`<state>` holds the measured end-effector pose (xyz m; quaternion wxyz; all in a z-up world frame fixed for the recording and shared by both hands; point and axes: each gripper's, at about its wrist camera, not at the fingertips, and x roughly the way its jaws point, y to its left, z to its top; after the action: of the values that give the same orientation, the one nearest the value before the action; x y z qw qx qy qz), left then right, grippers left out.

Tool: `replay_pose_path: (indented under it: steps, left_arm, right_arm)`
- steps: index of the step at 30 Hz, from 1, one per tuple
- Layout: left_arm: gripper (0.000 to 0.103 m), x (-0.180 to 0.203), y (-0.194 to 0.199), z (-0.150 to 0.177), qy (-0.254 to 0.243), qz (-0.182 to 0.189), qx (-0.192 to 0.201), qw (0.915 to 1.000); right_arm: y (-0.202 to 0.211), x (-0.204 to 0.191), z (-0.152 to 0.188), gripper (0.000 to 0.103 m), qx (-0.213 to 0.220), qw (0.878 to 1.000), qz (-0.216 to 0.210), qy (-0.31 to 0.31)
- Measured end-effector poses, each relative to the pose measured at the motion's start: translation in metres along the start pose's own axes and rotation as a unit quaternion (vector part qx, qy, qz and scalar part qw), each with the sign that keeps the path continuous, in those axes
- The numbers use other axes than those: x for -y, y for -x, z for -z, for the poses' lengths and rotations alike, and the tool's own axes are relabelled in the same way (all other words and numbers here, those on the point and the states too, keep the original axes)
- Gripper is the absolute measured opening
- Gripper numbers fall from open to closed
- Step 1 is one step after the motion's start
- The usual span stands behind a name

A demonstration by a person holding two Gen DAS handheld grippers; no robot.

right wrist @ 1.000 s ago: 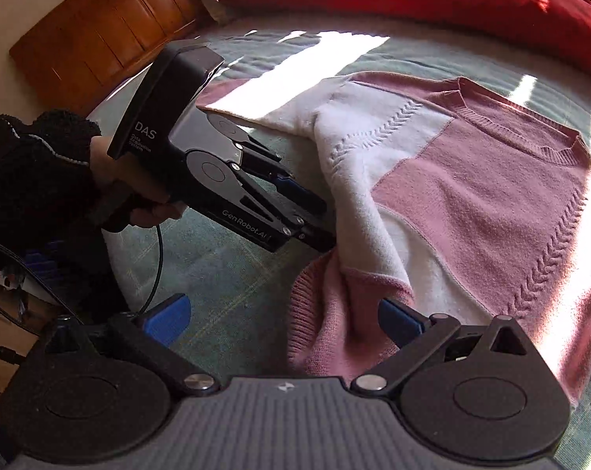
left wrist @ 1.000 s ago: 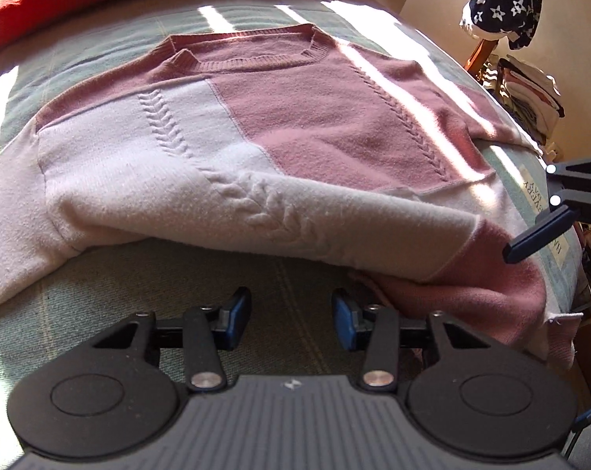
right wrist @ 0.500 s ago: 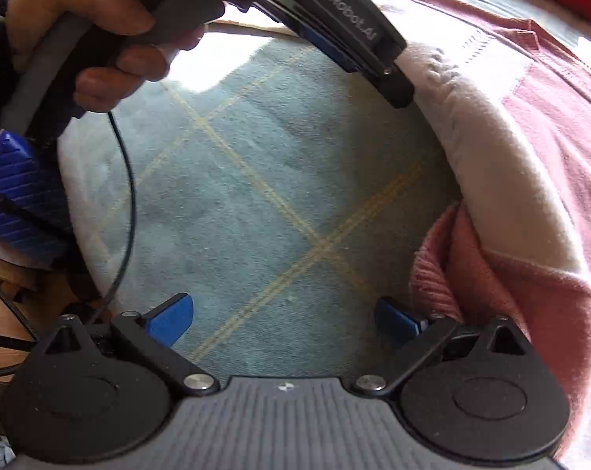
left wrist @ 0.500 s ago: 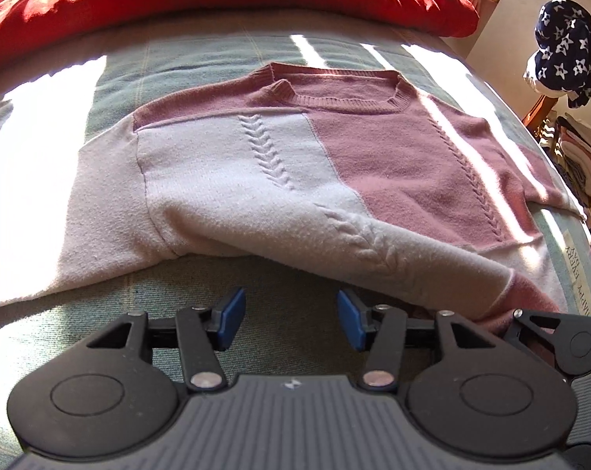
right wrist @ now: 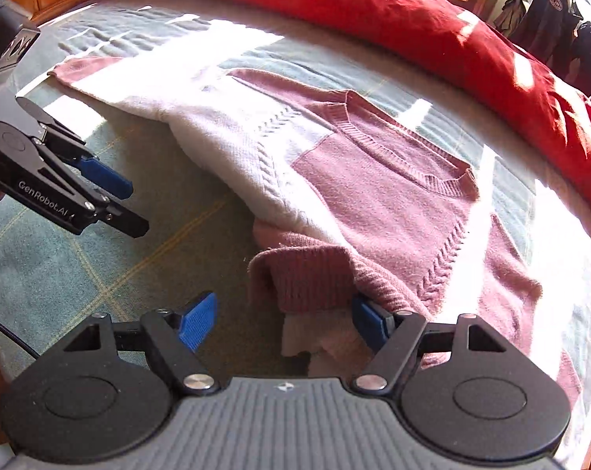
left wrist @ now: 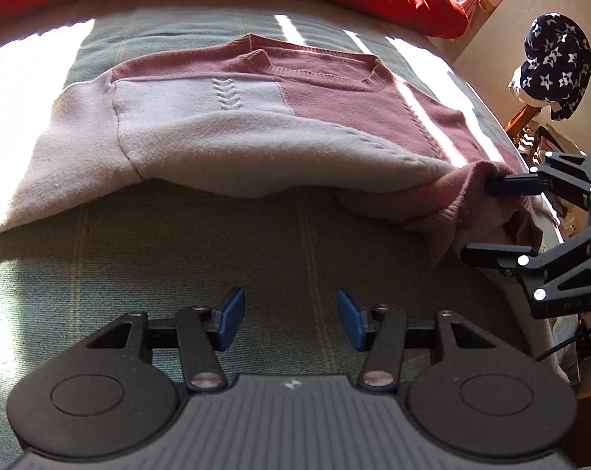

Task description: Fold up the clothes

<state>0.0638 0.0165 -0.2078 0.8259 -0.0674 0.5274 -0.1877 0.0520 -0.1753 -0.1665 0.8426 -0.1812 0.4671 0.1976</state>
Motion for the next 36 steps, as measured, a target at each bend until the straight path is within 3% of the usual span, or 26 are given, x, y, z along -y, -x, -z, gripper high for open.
replay_pose_path:
  steps: [5,12,16,20,23,26,30,36]
  left_arm:
    - [0.052,0.021,-0.015,-0.007,-0.022,0.029,-0.003,0.9993]
    - [0.052,0.051,-0.040,-0.021,-0.029,0.076,0.012,0.9966]
    - [0.052,0.069,-0.045,-0.030,-0.065,0.076,0.026,0.9946]
    - [0.052,0.077,-0.038,-0.037,-0.100,0.067,0.024,0.9924]
    - [0.052,0.077,-0.032,-0.040,-0.117,0.064,0.019,0.9909]
    - [0.052,0.077,-0.028,-0.042,-0.125,0.058,0.018,0.9904]
    - [0.052,0.074,-0.029,-0.042,-0.123,0.054,0.012,0.9908]
    - [0.052,0.073,-0.027,-0.038,-0.107,0.053,0.019,0.9927]
  right_arm:
    - [-0.005,0.023,-0.001,0.081,-0.006,0.999,0.044,-0.018]
    - [0.005,0.050,0.009,0.081,-0.014,0.997,0.058,-0.054]
    - [0.017,0.067,0.025,0.081,-0.022,0.997,0.020,-0.070]
    - [0.035,0.055,0.038,0.081,-0.006,1.000,-0.016,-0.008]
    - [0.048,0.031,0.044,0.081,0.026,0.996,0.001,0.088]
    - [0.057,0.004,0.048,0.081,0.061,0.977,0.041,0.198]
    - [0.059,-0.022,0.055,0.082,0.112,0.936,0.089,0.322]
    - [0.013,-0.041,0.073,0.082,0.083,0.874,0.115,0.466]
